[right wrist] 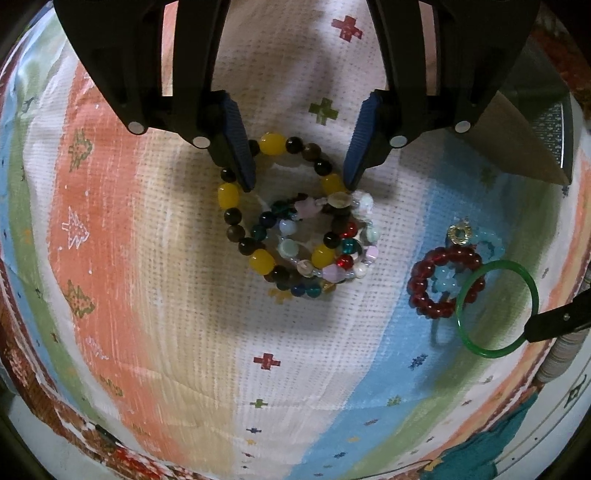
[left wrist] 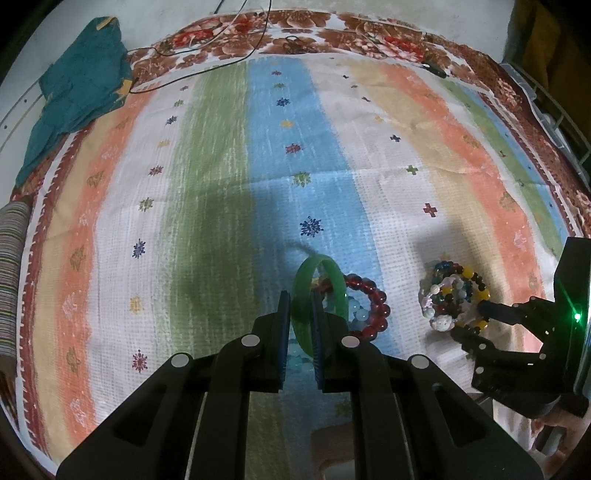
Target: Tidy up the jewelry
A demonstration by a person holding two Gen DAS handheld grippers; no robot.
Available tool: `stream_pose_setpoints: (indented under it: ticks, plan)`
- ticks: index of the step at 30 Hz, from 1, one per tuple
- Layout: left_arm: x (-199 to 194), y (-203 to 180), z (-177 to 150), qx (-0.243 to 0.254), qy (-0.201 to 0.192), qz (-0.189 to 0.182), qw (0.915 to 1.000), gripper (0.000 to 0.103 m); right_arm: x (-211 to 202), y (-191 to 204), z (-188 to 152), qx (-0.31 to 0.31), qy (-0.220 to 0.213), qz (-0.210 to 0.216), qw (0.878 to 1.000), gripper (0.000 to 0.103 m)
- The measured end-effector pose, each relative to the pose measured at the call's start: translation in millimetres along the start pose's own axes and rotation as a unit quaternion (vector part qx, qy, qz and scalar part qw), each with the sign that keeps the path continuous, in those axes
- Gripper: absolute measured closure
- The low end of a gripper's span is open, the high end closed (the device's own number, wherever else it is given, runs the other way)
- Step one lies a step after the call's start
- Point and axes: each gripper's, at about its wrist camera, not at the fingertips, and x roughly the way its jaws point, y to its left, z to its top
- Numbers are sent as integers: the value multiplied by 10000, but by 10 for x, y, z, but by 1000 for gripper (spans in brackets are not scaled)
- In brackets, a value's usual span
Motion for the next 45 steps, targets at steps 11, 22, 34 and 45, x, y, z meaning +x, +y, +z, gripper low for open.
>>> stream_pose_setpoints:
  ticks: [11,22,34,45]
  plan:
    - [18,-6,9,11,13,18,10000,93,0,56,26,-204,-21,-169,9996,90]
    - [-41,-62,-5,91,-50,-42,9999,93,-382,-147,79,-85,-607,-841,9946,91]
    - [-88,-87,-10,101,-75,-91,9999,93,-691,-180,136,34,-1050,-699,9920,91]
    - [-234,-122,-21,83,-216,-226,9995,100,-871,-114,123,142,-1374,-359,9898,91]
